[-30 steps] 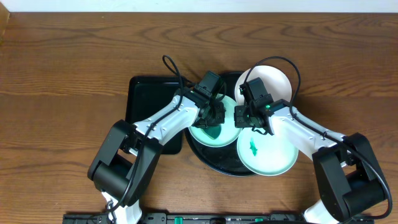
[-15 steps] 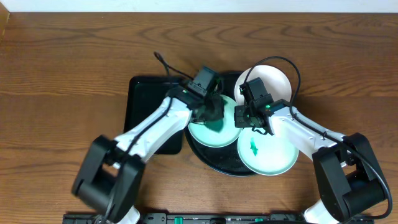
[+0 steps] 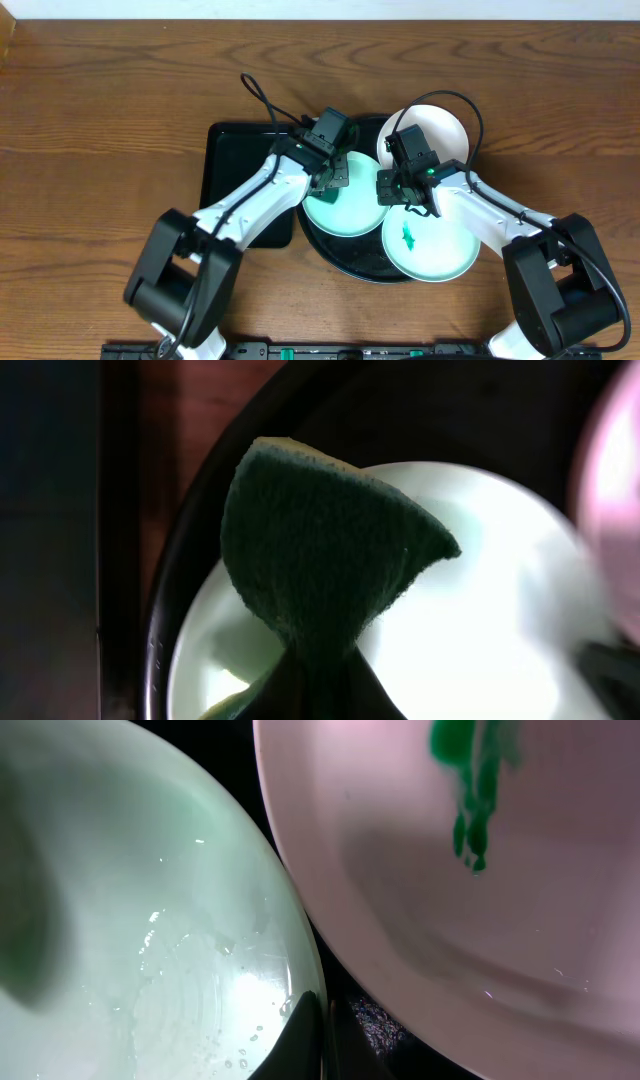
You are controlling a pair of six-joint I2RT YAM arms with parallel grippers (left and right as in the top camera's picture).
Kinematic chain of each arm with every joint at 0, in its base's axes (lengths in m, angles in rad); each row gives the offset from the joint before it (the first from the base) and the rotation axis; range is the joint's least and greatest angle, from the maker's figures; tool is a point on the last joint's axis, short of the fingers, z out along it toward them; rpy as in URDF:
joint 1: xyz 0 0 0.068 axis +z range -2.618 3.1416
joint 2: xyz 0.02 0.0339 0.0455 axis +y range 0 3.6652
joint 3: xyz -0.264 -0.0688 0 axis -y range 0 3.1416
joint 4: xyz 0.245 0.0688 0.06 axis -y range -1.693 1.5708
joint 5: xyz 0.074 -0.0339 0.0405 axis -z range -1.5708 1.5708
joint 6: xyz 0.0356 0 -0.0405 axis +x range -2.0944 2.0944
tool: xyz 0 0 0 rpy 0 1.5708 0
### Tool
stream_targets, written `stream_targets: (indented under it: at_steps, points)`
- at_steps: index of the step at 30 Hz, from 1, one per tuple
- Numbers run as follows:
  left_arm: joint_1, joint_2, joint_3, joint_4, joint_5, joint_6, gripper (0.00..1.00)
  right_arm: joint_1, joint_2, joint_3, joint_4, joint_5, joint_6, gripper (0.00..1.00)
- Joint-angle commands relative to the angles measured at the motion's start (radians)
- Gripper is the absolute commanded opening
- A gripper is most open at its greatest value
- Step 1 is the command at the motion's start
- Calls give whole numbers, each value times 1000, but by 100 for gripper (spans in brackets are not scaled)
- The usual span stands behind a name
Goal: Clean dirty plates on tray and stack at the side
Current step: 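Rub the sponge in circles over the pale green plate, left gripper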
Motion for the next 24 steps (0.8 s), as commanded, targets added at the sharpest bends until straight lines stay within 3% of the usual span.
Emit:
stream_targets:
  at_steps: [1, 5, 17, 24]
  points:
    - [5, 57, -8, -3, -59, 6, 8, 10, -20, 5, 3, -9, -6, 1]
    - [-3, 81, -8, -14, -7, 6, 8, 10, -20, 5, 3, -9, -6, 1]
    - [-5, 82, -8, -2, 385, 5, 8, 10, -20, 5, 3, -9, -6, 1]
    - [-2, 79, -6, 25, 454, 7, 8, 10, -20, 5, 3, -9, -6, 1]
